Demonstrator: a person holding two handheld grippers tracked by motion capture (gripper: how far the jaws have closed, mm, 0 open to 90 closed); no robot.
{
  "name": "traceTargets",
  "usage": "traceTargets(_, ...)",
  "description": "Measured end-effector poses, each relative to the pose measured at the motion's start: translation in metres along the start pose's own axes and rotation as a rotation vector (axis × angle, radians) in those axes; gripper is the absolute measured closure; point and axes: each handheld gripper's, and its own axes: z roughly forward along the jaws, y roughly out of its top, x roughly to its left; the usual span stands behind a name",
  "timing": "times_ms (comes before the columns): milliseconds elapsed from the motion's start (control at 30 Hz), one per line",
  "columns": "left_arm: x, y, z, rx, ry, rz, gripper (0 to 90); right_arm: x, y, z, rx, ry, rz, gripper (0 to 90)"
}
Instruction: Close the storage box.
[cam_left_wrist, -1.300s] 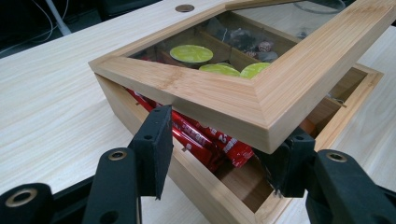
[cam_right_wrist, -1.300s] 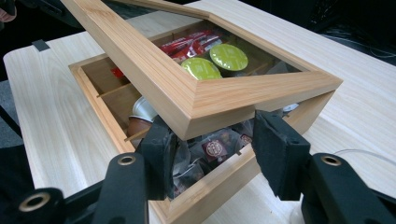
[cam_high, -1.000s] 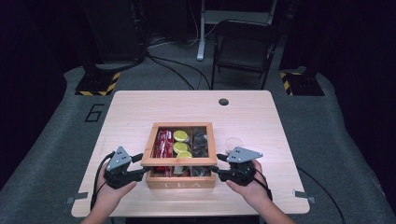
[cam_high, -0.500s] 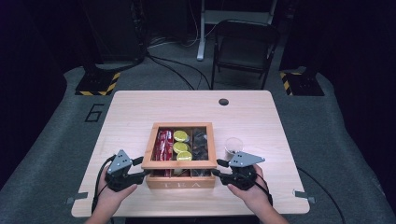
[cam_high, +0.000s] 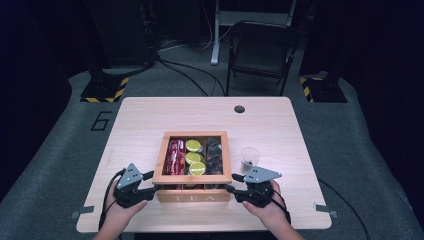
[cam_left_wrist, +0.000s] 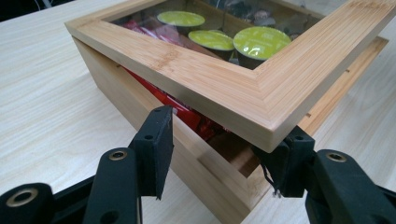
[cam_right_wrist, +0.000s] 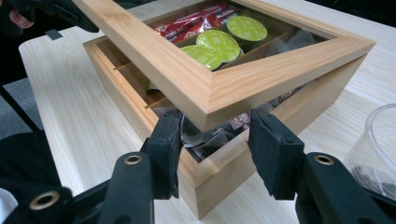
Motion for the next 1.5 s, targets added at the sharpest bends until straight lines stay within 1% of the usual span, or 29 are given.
traceTargets(67, 0.000, -0.001, 0.001, 0.002, -0.003, -0.002, 47.8, 0.000, 0.000, 0.000, 0.004, 0.005, 0.005, 53.5)
traceTargets(133, 0.000, -0.002, 0.001, 0.003, -0.001, 0.000, 47.8, 0.000, -0.001, 0.001, 0.005, 0.001, -0.005, 53.5)
traceTargets(167, 0.000, -0.003, 0.002, 0.003, 0.001, 0.003, 47.7, 0.000, -0.002, 0.001, 0.011, 0.010, -0.018, 53.5)
traceTargets(200, 0.000, -0.003, 0.002, 0.006, -0.001, 0.007, 47.7, 0.000, -0.002, 0.001, 0.010, 0.008, -0.012, 53.5)
traceTargets(267, 0.000, -0.004, 0.002, 0.006, 0.002, 0.007, 47.6, -0.001, -0.003, 0.001, 0.015, 0.013, -0.017, 53.7)
traceTargets(333, 0.000, -0.004, 0.002, 0.010, -0.002, 0.003, 47.6, 0.000, -0.003, 0.001, 0.014, 0.008, -0.008, 53.7)
traceTargets(433, 0.000, -0.005, 0.001, 0.016, -0.009, -0.007, 47.5, 0.000, -0.004, 0.002, 0.016, 0.011, -0.022, 53.7)
traceTargets(500, 0.001, -0.006, 0.002, 0.018, -0.015, -0.013, 47.4, 0.000, -0.004, 0.002, 0.017, 0.006, -0.013, 53.7)
traceTargets(600, 0.001, -0.007, 0.002, 0.028, -0.020, -0.026, 47.0, 0.000, -0.005, 0.003, 0.030, 0.009, -0.020, 53.6)
traceTargets(667, 0.002, -0.007, 0.002, 0.035, -0.025, -0.029, 46.1, 0.000, -0.005, 0.004, 0.036, 0.009, -0.029, 53.6)
traceTargets(700, 0.002, -0.008, 0.003, 0.035, -0.021, -0.026, 45.6, 0.000, -0.005, 0.004, 0.039, 0.007, -0.027, 53.6)
traceTargets(733, 0.002, -0.008, 0.003, 0.042, -0.016, -0.019, 44.2, 0.000, -0.005, 0.004, 0.044, 0.013, -0.043, 53.6)
traceTargets(767, 0.002, -0.008, 0.003, 0.043, -0.015, -0.013, 42.8, 0.000, -0.005, 0.005, 0.047, 0.006, -0.040, 53.6)
traceTargets(833, 0.003, -0.008, 0.002, 0.045, -0.023, -0.018, 41.7, 0.000, -0.006, 0.005, 0.050, 0.004, -0.043, 53.7)
traceTargets(867, 0.003, -0.008, 0.003, 0.041, -0.023, -0.021, 41.5, 0.001, -0.006, 0.005, 0.054, 0.007, -0.035, 53.7)
traceTargets(933, 0.002, -0.009, 0.003, 0.046, -0.036, -0.030, 40.1, -0.001, -0.007, 0.005, 0.059, 0.019, -0.035, 53.8)
traceTargets(967, 0.002, -0.008, 0.003, 0.045, -0.030, -0.017, 40.1, -0.001, -0.007, 0.005, 0.062, 0.023, -0.039, 53.8)
traceTargets(1000, 0.001, -0.008, 0.002, 0.050, -0.036, -0.014, 40.0, -0.002, -0.007, 0.006, 0.066, 0.020, -0.048, 53.8)
traceTargets(1033, 0.001, -0.008, 0.002, 0.048, -0.049, -0.019, 38.9, 0.000, -0.007, 0.006, 0.065, 0.015, -0.034, 53.7)
traceTargets(1067, 0.000, -0.008, 0.002, 0.054, -0.058, -0.022, 37.1, 0.000, -0.007, 0.006, 0.076, 0.016, -0.041, 53.6)
traceTargets(1133, -0.001, -0.008, 0.003, 0.064, -0.059, -0.004, 35.8, 0.001, -0.007, 0.007, 0.091, 0.013, -0.056, 53.4)
traceTargets(1200, -0.002, -0.007, 0.003, 0.075, -0.077, 0.005, 34.7, 0.004, -0.008, 0.008, 0.108, -0.003, -0.068, 53.2)
traceTargets(1233, -0.003, -0.007, 0.003, 0.095, -0.085, 0.020, 34.1, 0.004, -0.008, 0.009, 0.120, -0.002, -0.083, 50.3)
traceTargets(1267, -0.005, -0.008, 0.005, 0.127, -0.079, 0.042, 33.7, 0.005, -0.008, 0.009, 0.109, -0.001, -0.076, 49.1)
traceTargets(1300, -0.008, -0.009, 0.007, 0.136, -0.075, 0.052, 32.4, 0.005, -0.008, 0.007, 0.098, 0.002, -0.066, 49.0)
traceTargets(1333, -0.009, -0.009, 0.007, 0.138, -0.069, 0.056, 31.0, 0.005, -0.007, 0.005, 0.084, 0.015, -0.061, 48.0)
traceTargets(1367, -0.009, -0.008, 0.006, 0.132, -0.065, 0.054, 30.3, 0.005, -0.007, 0.004, 0.069, 0.013, -0.057, 47.4)
traceTargets(1433, -0.008, -0.007, 0.004, 0.098, -0.075, 0.024, 30.4, 0.004, -0.007, 0.003, 0.072, 0.016, -0.040, 46.5)
traceTargets(1500, -0.007, -0.006, 0.002, 0.083, -0.075, 0.008, 30.4, 0.004, -0.008, 0.004, 0.081, 0.020, -0.029, 46.3)
